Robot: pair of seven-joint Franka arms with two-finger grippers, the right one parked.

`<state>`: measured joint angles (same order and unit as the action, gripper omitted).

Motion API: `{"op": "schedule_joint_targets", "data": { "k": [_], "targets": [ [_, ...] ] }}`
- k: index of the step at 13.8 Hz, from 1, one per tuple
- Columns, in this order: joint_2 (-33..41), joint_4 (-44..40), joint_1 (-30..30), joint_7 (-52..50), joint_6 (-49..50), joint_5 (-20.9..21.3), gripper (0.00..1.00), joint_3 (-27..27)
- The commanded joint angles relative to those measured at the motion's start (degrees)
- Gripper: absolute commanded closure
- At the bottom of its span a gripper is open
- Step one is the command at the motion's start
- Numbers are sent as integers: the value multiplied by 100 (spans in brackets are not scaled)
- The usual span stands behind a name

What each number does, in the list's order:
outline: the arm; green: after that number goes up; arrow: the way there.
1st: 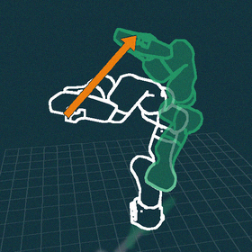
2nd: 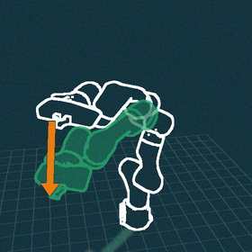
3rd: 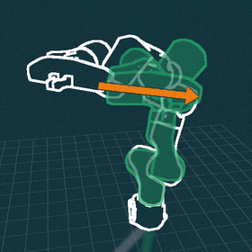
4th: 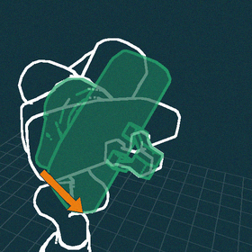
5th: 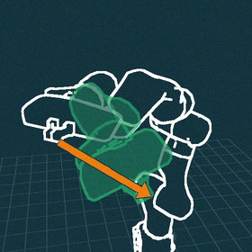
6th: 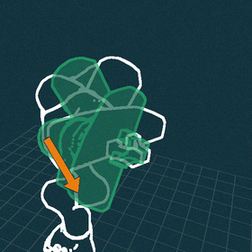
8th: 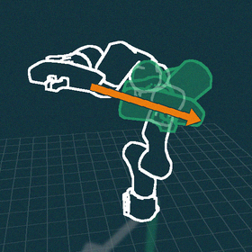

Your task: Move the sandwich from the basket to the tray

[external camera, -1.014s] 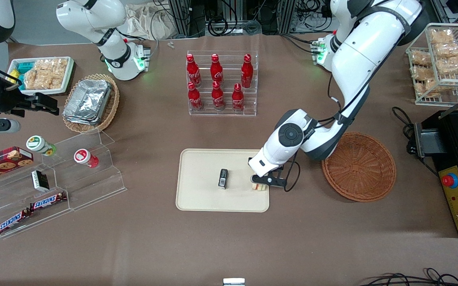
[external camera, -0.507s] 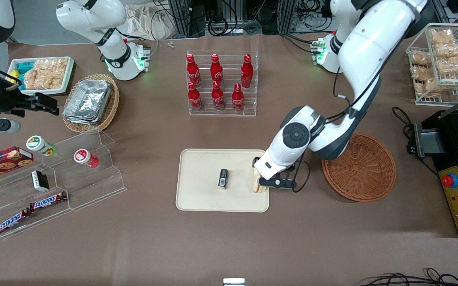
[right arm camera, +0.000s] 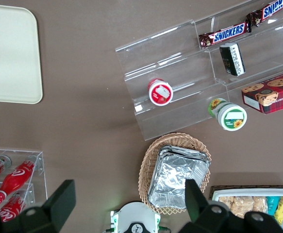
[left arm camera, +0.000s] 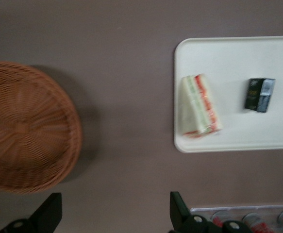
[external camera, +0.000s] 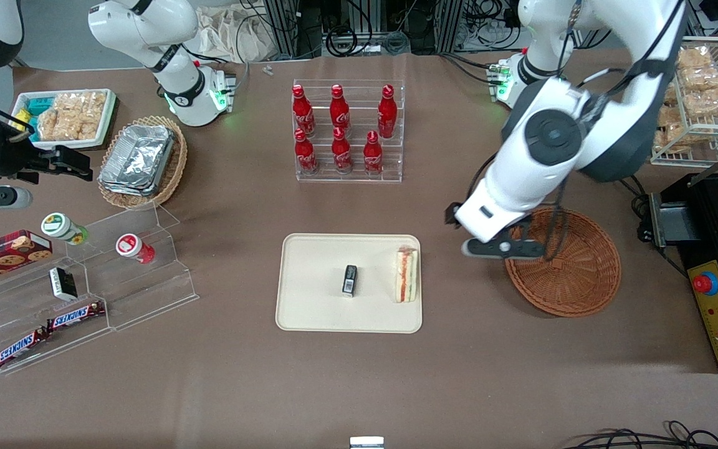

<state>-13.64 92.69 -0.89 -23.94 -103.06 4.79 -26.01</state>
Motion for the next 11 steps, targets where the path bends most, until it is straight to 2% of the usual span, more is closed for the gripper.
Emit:
{"op": "schedule_joint_targets", "data": {
  "k": [1, 2, 4, 6, 8, 11],
  "targets": [
    [755, 232, 27, 1106, 626, -564, 0, 744],
    [984, 214, 18, 1433, 1029, -750, 0, 1104],
    [1397, 214, 10, 1882, 1611, -760, 0, 1597],
    [1749, 249, -34, 2130, 1771, -743, 0, 1976],
    [1926, 215, -157, 2218, 1842, -699, 0, 2205],
    [1602, -381, -157, 2192, 1860, -672, 0, 2171]
  ]
}}
